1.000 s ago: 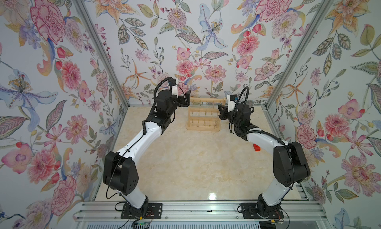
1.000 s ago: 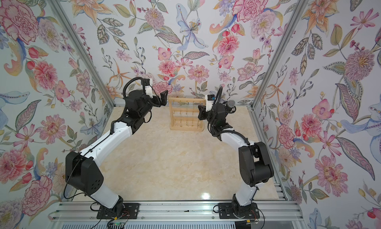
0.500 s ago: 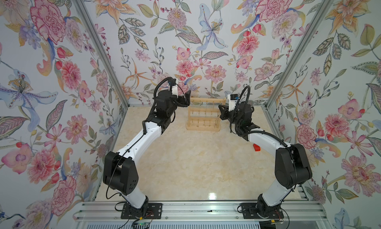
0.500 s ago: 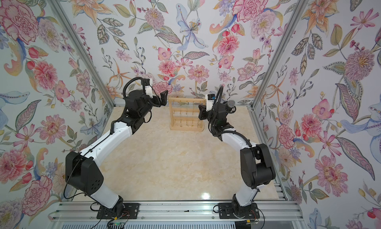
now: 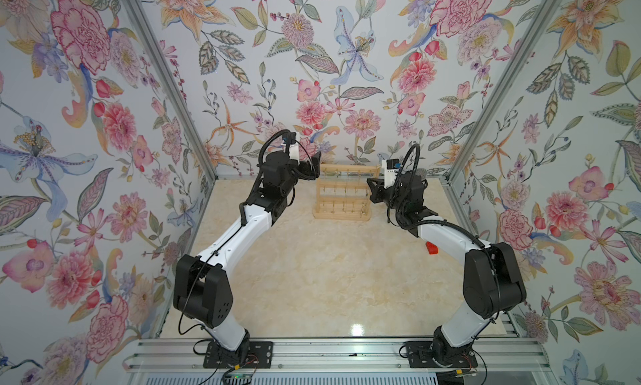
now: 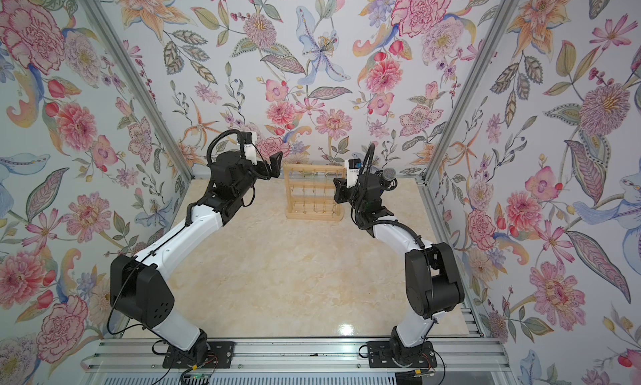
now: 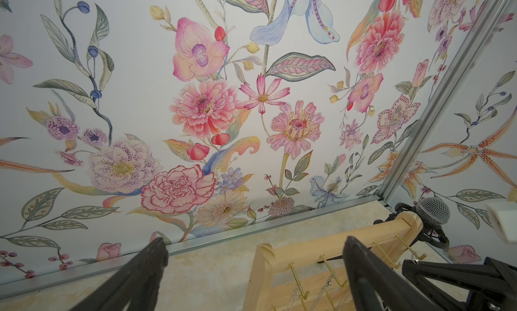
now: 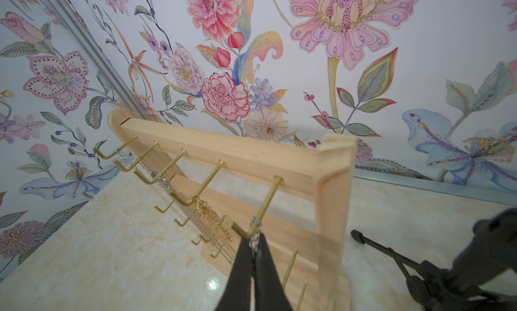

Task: Take the necklace off the jewelry display stand
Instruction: Take off the necklace from the stand.

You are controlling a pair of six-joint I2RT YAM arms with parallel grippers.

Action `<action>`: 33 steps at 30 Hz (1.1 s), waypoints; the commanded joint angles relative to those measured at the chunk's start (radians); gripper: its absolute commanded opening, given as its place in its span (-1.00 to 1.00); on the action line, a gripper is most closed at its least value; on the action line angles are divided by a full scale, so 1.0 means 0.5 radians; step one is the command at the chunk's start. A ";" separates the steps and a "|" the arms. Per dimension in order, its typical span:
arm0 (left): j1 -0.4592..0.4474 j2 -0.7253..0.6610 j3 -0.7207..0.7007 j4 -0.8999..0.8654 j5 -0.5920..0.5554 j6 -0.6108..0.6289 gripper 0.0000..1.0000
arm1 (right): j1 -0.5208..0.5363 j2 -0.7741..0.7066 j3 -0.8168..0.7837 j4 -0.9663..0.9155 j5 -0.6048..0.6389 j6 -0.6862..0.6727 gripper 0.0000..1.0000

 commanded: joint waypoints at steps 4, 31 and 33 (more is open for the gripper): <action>0.004 -0.027 -0.035 0.068 -0.029 0.023 0.98 | 0.014 -0.094 0.081 -0.002 -0.030 -0.009 -1.00; 0.004 -0.029 -0.041 0.072 -0.029 0.022 0.98 | 0.021 -0.177 0.099 0.016 -0.064 0.059 -1.00; 0.004 -0.030 -0.040 0.072 -0.030 0.022 0.98 | 0.021 -0.177 0.110 0.017 -0.064 0.062 -1.00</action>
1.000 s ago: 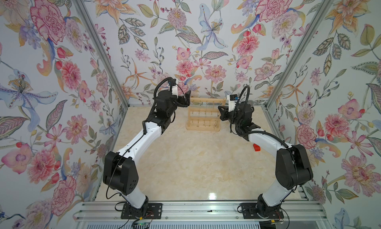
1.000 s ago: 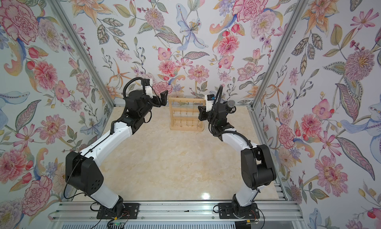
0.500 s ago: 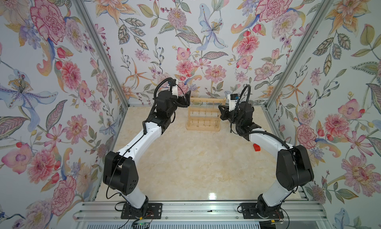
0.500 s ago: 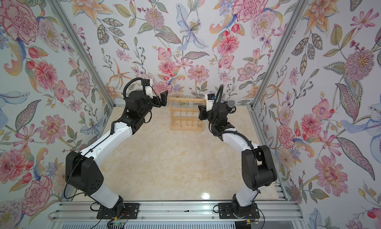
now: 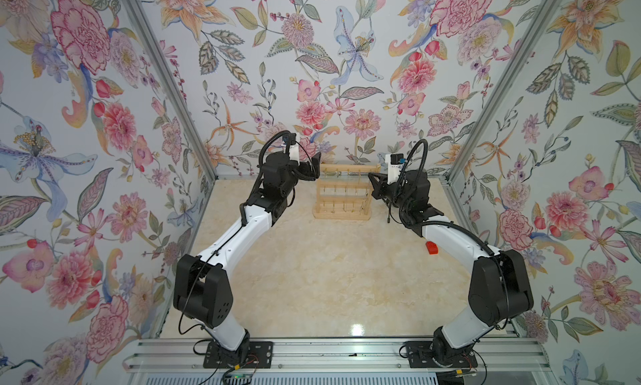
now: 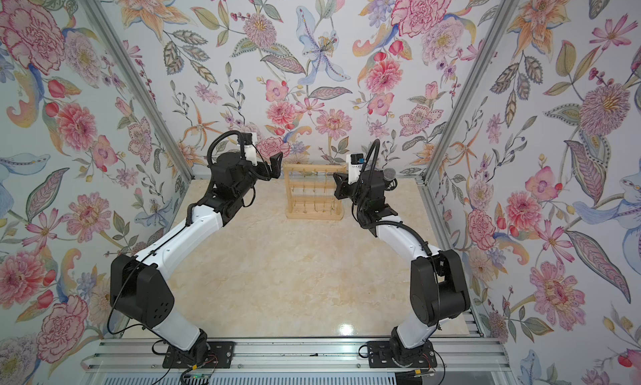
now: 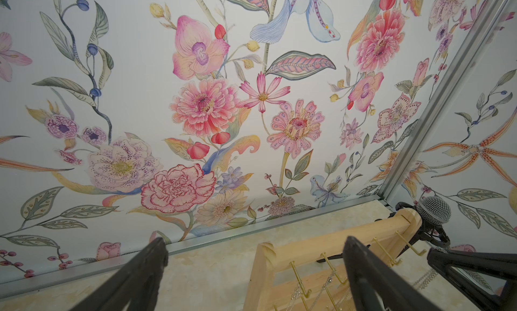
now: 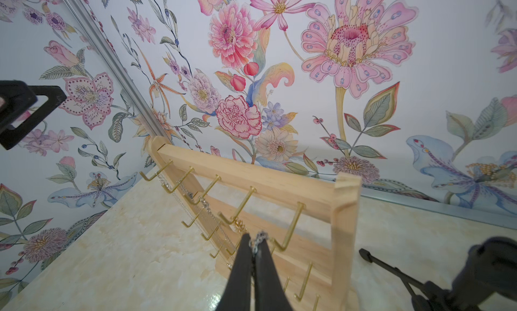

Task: Take the necklace off the jewelry display stand
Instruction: Take off the necklace from the stand.

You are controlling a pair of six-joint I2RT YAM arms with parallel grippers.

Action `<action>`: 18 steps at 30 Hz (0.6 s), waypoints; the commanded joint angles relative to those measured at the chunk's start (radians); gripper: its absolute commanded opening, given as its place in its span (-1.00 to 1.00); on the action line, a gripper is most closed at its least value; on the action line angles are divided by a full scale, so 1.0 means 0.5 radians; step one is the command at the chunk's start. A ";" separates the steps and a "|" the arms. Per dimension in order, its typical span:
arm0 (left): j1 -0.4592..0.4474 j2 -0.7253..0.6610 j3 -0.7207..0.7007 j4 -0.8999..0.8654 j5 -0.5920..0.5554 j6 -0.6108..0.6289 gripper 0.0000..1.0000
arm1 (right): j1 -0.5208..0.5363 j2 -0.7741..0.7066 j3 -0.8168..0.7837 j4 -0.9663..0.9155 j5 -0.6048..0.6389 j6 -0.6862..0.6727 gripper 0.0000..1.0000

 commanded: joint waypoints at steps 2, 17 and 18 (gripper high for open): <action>0.004 -0.030 -0.023 0.051 -0.030 0.024 0.98 | 0.018 -0.050 0.087 0.035 -0.026 0.024 -1.00; 0.000 -0.036 -0.035 0.060 -0.025 0.038 0.98 | 0.038 -0.102 0.119 0.006 -0.019 0.018 -1.00; 0.004 -0.039 -0.035 0.063 -0.023 0.038 0.98 | 0.041 -0.110 0.118 0.005 -0.019 0.015 -1.00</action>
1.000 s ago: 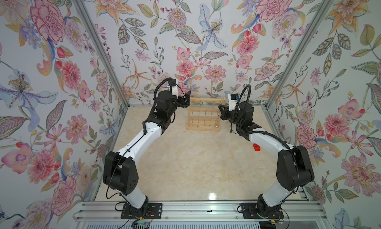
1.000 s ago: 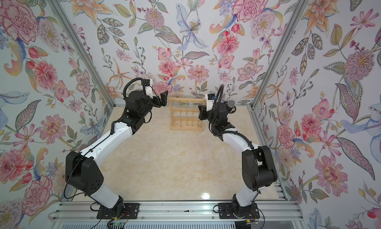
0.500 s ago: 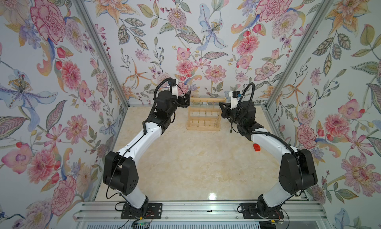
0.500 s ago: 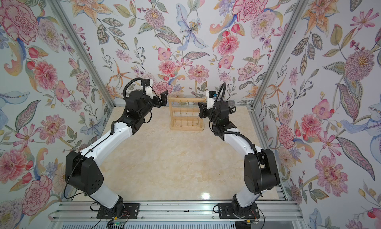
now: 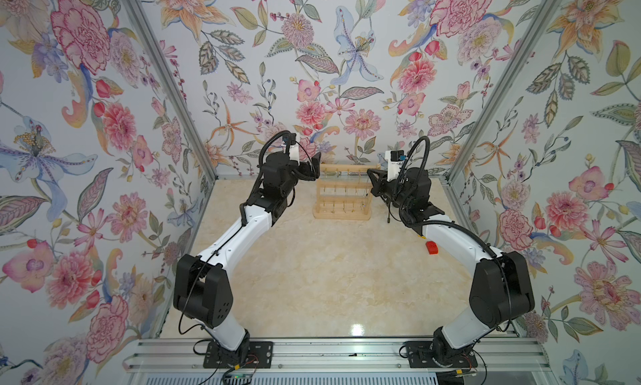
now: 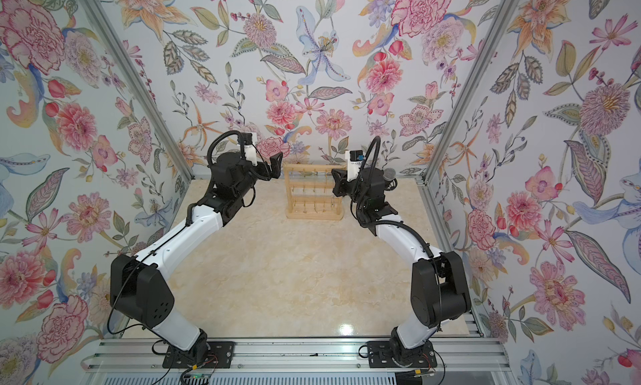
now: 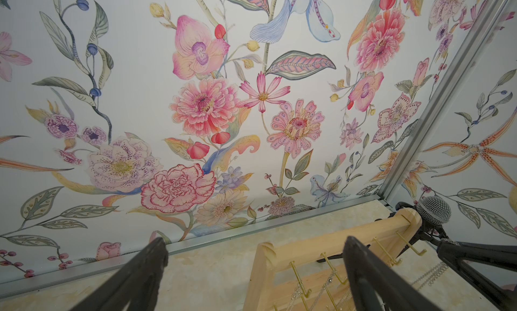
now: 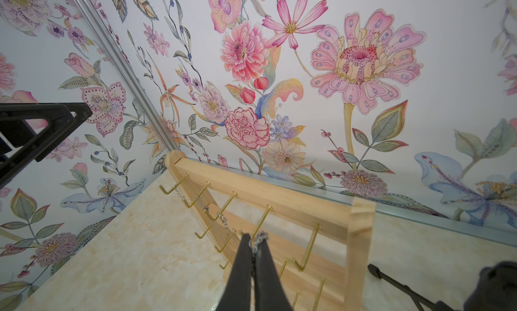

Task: Take the necklace off the jewelry display stand
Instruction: Take off the necklace from the stand.

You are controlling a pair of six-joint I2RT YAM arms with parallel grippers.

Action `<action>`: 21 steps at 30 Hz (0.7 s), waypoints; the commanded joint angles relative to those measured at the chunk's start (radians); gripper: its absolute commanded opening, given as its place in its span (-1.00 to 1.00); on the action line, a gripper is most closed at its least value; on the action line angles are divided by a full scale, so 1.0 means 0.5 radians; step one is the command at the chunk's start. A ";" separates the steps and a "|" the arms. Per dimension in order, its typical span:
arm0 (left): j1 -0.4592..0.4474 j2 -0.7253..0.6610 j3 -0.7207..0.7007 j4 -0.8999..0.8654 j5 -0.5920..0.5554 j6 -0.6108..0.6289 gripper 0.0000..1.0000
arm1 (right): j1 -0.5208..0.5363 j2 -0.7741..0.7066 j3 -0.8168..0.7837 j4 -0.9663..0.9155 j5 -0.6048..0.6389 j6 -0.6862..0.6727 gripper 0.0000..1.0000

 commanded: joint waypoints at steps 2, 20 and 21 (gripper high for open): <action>0.003 -0.044 -0.033 0.059 -0.024 0.040 0.98 | 0.020 -0.099 0.056 0.007 -0.010 0.008 -1.00; 0.002 -0.140 -0.101 0.110 0.088 -0.026 0.98 | 0.057 -0.497 -0.138 -0.103 -0.013 0.021 -1.00; -0.002 -0.214 -0.102 0.111 0.121 -0.052 0.98 | 0.066 -0.524 -0.154 -0.114 -0.030 0.018 -1.00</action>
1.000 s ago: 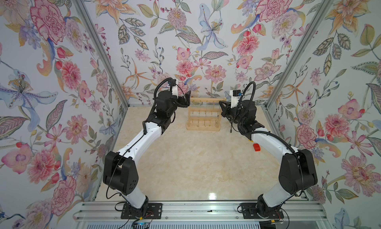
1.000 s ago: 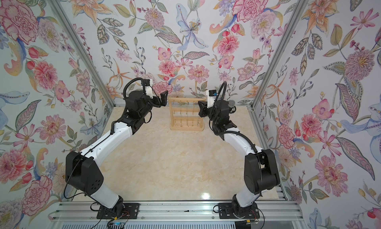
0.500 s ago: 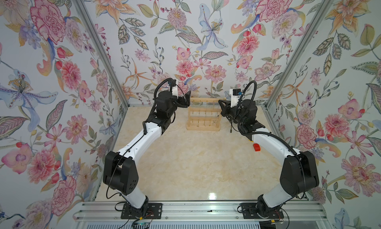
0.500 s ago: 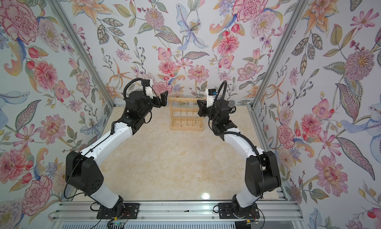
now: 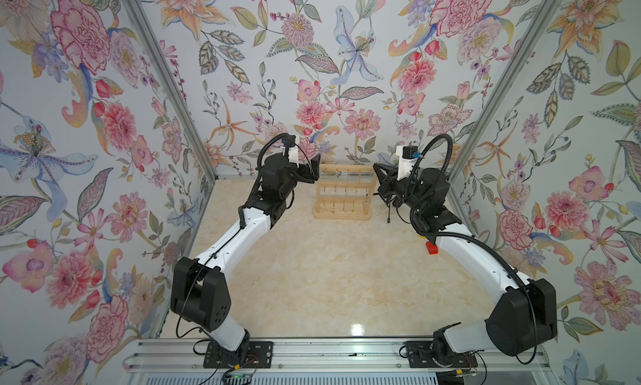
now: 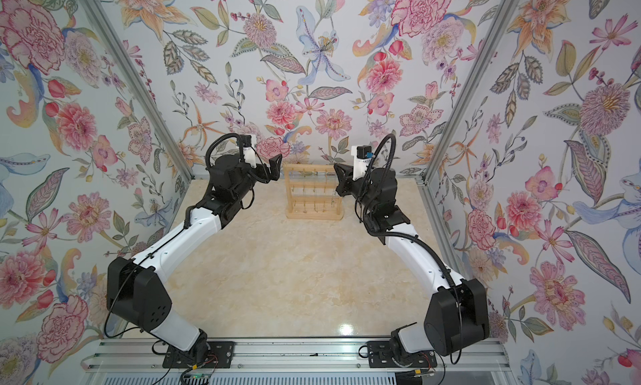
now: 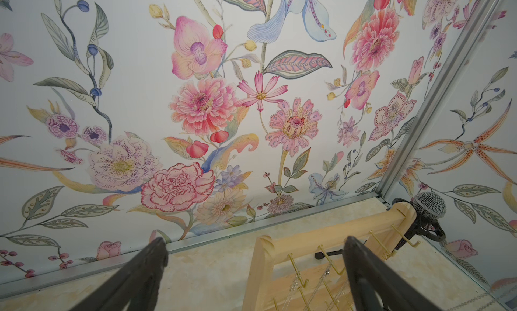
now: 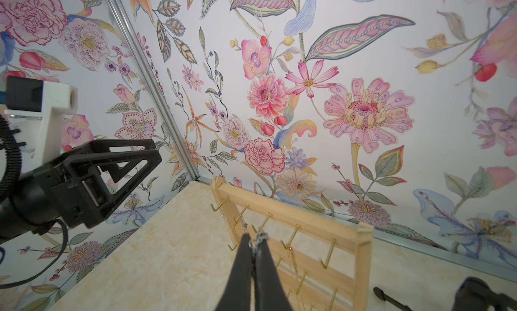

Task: Take the necklace off the jewelry display stand
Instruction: Take off the necklace from the stand.

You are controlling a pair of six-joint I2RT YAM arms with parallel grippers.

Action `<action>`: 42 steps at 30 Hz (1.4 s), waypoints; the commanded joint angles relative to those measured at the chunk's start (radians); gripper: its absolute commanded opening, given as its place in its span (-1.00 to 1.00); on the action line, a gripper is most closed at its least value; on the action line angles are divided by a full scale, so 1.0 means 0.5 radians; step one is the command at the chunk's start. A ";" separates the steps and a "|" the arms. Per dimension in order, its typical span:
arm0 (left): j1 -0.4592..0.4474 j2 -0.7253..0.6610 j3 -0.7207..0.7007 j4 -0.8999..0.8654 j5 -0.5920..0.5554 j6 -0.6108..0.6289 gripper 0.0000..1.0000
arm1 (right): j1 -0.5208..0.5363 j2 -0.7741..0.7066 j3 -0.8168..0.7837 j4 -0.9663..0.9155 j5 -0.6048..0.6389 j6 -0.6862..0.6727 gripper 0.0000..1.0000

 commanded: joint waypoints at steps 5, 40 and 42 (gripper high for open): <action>-0.083 -0.221 -0.024 0.065 0.141 -0.083 0.98 | 0.055 -0.220 -0.128 -0.101 -0.067 0.013 -1.00; -0.830 -1.013 -1.506 0.501 0.659 -0.144 0.98 | 0.217 -0.862 -0.706 -0.156 -0.199 0.024 -1.00; -0.845 -0.976 -1.520 0.518 0.671 -0.117 0.98 | 0.220 -0.867 -0.728 -0.138 -0.209 0.028 -1.00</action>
